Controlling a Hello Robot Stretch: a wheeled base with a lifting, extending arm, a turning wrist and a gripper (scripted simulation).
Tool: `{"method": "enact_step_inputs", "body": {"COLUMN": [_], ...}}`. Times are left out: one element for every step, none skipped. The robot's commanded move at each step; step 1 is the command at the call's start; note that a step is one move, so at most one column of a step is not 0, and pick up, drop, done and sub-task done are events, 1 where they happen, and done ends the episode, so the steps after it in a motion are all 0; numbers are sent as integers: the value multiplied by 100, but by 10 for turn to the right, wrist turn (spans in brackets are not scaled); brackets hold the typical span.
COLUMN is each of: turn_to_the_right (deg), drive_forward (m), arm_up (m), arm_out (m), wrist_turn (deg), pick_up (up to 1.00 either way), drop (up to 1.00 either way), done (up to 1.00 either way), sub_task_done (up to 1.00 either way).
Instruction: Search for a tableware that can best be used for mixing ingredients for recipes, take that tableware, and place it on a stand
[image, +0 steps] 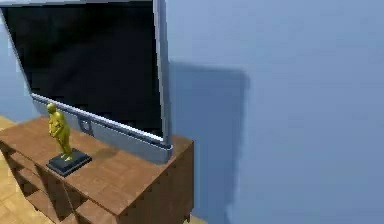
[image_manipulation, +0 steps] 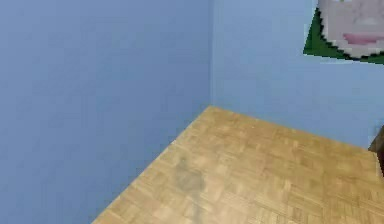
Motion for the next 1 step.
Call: {"method": "enact_step_inputs", "body": {"turn_to_the_right": [-450], "drive_forward": [0], "arm_up": [0], "arm_out": [0], "wrist_turn": [0], "pick_up": [0], "drop": [0], "done": [0], "sub_task_done": [0]}}
